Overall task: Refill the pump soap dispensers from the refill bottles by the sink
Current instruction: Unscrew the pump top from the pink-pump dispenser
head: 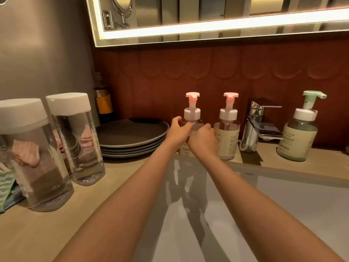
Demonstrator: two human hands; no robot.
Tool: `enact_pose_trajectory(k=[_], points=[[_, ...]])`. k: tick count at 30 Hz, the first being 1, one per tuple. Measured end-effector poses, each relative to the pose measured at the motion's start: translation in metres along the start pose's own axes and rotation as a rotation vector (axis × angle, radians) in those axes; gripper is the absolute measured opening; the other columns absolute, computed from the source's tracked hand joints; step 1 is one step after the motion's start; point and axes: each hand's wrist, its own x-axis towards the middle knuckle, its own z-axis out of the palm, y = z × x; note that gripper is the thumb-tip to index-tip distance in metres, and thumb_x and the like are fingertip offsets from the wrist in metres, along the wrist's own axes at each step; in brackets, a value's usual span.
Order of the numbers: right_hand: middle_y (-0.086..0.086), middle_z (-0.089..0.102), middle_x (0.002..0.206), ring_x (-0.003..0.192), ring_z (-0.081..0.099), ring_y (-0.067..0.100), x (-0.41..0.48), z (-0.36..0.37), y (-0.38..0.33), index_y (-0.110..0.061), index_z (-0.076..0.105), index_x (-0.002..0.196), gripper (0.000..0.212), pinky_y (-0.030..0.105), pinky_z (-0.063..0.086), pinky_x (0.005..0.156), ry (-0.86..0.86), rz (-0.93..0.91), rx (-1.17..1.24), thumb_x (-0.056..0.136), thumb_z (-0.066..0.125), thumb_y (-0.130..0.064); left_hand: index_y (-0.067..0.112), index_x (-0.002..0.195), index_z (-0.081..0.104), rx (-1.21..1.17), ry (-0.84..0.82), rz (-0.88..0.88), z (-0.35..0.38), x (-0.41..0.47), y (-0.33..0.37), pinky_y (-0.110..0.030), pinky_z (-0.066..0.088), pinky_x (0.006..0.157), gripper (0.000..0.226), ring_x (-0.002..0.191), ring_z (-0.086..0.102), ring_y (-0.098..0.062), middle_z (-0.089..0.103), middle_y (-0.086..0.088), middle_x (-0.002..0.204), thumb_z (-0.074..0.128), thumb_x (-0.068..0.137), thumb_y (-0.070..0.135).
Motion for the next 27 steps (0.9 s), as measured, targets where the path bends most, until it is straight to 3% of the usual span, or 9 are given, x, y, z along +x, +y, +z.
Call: enact_pose_trajectory(k=[6,9,13,20,27], points=[[0.010,0.055,0.124,0.112,0.055,0.027,-0.010,-0.006,-0.006,-0.004,0.041,0.127,0.045,0.034,0.044,0.081,0.022,-0.003,0.088,0.093,0.055,-0.028,0.015,0.144,0.026,0.060,0.009,0.067,-0.013,-0.017,0.001,-0.026,0.038,0.081,0.055,0.104,0.042,-0.011,0.043,-0.002,0.130,0.051,0.094,0.020],[0.011,0.057,0.122,0.111,0.056,0.027,-0.021,-0.012,-0.009,-0.004,0.044,0.126,0.042,0.033,0.044,0.079,0.052,-0.042,0.108,0.093,0.054,-0.028,0.020,0.140,0.033,0.131,0.039,0.136,-0.020,-0.031,0.008,-0.031,0.043,0.089,0.050,0.111,0.046,-0.017,0.045,-0.001,0.125,0.052,0.093,0.020],[0.008,0.056,0.125,0.114,0.052,0.026,-0.041,-0.026,-0.016,-0.006,0.044,0.130,0.055,0.035,0.047,0.088,0.045,-0.102,0.160,0.085,0.064,-0.030,0.026,0.138,0.034,0.181,0.044,0.131,-0.036,-0.056,0.023,-0.046,0.042,0.100,0.051,0.116,0.046,-0.023,0.044,-0.007,0.130,0.055,0.091,0.029],[0.007,0.050,0.129,0.119,0.049,0.023,-0.092,-0.050,-0.038,-0.009,0.043,0.135,0.069,0.035,0.045,0.093,-0.040,-0.215,0.197,0.078,0.072,-0.035,0.021,0.139,0.032,0.231,0.117,0.084,-0.070,-0.116,0.041,-0.043,0.041,0.100,0.057,0.119,0.046,-0.025,0.038,-0.008,0.139,0.054,0.090,0.042],[0.005,0.056,0.113,0.091,0.050,0.015,-0.153,-0.050,-0.054,-0.010,0.039,0.123,0.066,0.028,0.042,0.071,-0.213,-0.269,0.309,0.075,0.075,-0.035,0.016,0.136,0.035,0.292,0.142,0.056,-0.110,-0.180,0.040,-0.046,0.041,0.101,0.059,0.120,0.048,-0.023,0.045,-0.003,0.133,0.055,0.088,0.044]])
